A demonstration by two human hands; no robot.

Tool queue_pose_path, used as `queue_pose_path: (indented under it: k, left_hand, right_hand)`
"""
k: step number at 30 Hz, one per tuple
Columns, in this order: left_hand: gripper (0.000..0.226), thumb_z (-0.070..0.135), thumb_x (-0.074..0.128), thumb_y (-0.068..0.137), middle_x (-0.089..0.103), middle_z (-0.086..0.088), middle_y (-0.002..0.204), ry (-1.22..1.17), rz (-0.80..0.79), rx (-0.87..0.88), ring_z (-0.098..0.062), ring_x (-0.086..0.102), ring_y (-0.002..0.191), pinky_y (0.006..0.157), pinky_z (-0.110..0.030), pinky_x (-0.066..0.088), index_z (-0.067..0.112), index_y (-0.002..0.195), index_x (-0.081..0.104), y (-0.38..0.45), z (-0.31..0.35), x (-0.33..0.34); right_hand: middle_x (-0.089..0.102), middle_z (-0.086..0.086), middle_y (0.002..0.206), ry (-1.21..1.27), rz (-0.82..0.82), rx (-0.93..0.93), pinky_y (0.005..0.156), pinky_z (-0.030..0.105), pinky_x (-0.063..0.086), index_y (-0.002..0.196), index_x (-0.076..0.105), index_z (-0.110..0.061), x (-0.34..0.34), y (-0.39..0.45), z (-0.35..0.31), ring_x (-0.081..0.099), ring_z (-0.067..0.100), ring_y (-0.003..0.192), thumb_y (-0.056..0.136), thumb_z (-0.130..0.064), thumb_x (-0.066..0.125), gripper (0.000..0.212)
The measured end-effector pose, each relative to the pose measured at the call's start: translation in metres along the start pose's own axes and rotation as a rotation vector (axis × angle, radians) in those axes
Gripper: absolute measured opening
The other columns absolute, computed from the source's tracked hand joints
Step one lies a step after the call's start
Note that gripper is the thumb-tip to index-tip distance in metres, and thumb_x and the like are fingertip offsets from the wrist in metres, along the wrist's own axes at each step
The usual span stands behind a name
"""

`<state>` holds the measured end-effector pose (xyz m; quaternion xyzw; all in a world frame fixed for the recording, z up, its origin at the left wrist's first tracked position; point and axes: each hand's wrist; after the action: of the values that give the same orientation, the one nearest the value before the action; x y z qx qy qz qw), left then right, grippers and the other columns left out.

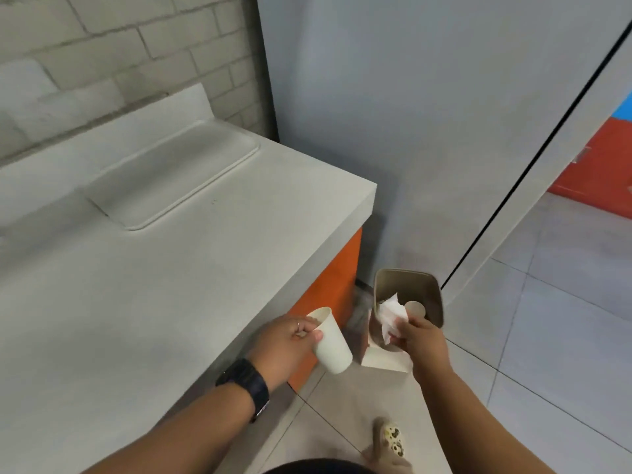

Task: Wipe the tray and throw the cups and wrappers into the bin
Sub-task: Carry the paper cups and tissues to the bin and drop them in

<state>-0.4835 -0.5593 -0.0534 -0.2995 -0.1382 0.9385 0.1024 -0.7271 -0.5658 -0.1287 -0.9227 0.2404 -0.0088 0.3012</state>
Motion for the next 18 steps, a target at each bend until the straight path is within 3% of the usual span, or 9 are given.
queue_pose_path:
  k: [3, 6, 9, 10, 13, 15, 17, 18]
  left_hand:
    - [0.006, 0.027, 0.068, 0.086, 0.066, 0.019, 0.104, -0.042, -0.007, -0.081, -0.003, 0.062, 0.097, 0.084, -0.017, 0.045, 0.029, 0.082, 0.071, 0.028, 0.010, 0.032]
    - [0.005, 0.017, 0.067, 0.087, 0.067, 0.009, 0.103, -0.100, 0.014, -0.144, -0.010, 0.063, 0.097, 0.070, -0.007, 0.040, 0.018, 0.084, 0.071, 0.060, 0.022, 0.070]
    - [0.005, 0.019, 0.066, 0.088, 0.065, 0.007, 0.104, -0.086, 0.048, -0.182, -0.011, 0.061, 0.096, 0.073, -0.014, 0.040, 0.022, 0.084, 0.068, 0.088, 0.033, 0.102]
    - [0.006, 0.018, 0.066, 0.088, 0.065, 0.007, 0.104, -0.083, 0.054, -0.182, -0.010, 0.060, 0.094, 0.074, -0.013, 0.039, 0.022, 0.084, 0.068, 0.097, 0.033, 0.109]
    - [0.009, 0.018, 0.065, 0.088, 0.060, 0.008, 0.110, -0.067, 0.054, -0.236, -0.008, 0.057, 0.096, 0.081, -0.014, 0.038, 0.026, 0.084, 0.066, 0.120, 0.039, 0.128]
    - [0.016, 0.019, 0.065, 0.088, 0.059, 0.007, 0.113, -0.070, 0.064, -0.270, -0.011, 0.056, 0.100, 0.086, -0.020, 0.038, 0.033, 0.082, 0.062, 0.135, 0.040, 0.139]
    - [0.012, 0.016, 0.062, 0.090, 0.059, 0.005, 0.105, -0.059, 0.067, -0.265, -0.012, 0.054, 0.093, 0.076, -0.020, 0.039, 0.024, 0.082, 0.062, 0.150, 0.045, 0.149]
    - [0.008, 0.015, 0.060, 0.091, 0.058, 0.004, 0.100, -0.040, 0.061, -0.262, -0.013, 0.053, 0.090, 0.071, -0.020, 0.039, 0.018, 0.085, 0.064, 0.157, 0.049, 0.155]
  right_hand:
    - [0.066, 0.006, 0.083, 0.043, 0.051, 0.137, 0.076, 0.034, 0.058, 0.110, 0.066, -0.003, -0.035, 0.040, 0.007, 0.065, 0.020, 0.071, 0.089, -0.005, 0.063, 0.021]
    - [0.061, 0.009, 0.077, 0.009, 0.079, 0.240, 0.062, 0.029, 0.056, 0.110, 0.064, 0.000, -0.064, 0.091, 0.004, 0.063, 0.026, 0.069, 0.089, -0.002, 0.061, 0.022]
    - [0.058, 0.009, 0.074, -0.119, 0.028, 0.294, 0.054, 0.024, 0.057, 0.105, 0.063, -0.002, -0.076, 0.145, -0.004, 0.062, 0.027, 0.066, 0.090, -0.002, 0.059, 0.016]
    - [0.060, 0.009, 0.075, -0.162, -0.003, 0.267, 0.059, 0.025, 0.058, 0.104, 0.064, -0.003, -0.074, 0.159, -0.007, 0.062, 0.026, 0.067, 0.090, -0.004, 0.060, 0.015]
    - [0.066, 0.009, 0.105, -0.234, -0.124, 0.233, 0.083, 0.036, 0.053, 0.126, 0.060, -0.016, -0.065, 0.205, -0.005, 0.063, 0.027, 0.092, 0.085, -0.034, 0.063, 0.045]
    - [0.059, 0.009, 0.126, -0.319, -0.181, 0.246, 0.081, 0.032, 0.048, 0.134, 0.052, -0.022, -0.062, 0.226, 0.004, 0.057, 0.027, 0.108, 0.085, -0.047, 0.058, 0.056]
    - [0.059, 0.011, 0.119, -0.337, -0.166, 0.278, 0.067, 0.027, 0.041, 0.125, 0.057, -0.018, -0.067, 0.226, 0.003, 0.055, 0.028, 0.101, 0.091, -0.040, 0.053, 0.041]
    - [0.061, 0.010, 0.109, -0.323, -0.159, 0.287, 0.065, 0.027, 0.039, 0.111, 0.063, -0.018, -0.071, 0.224, 0.006, 0.055, 0.026, 0.094, 0.093, -0.035, 0.052, 0.027]
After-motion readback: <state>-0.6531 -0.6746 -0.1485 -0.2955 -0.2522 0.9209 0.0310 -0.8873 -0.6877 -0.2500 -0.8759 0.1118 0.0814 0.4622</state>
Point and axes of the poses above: each hand's wrist, its own y-axis towards the middle knuckle, its own x-axis out of the palm, z = x × y
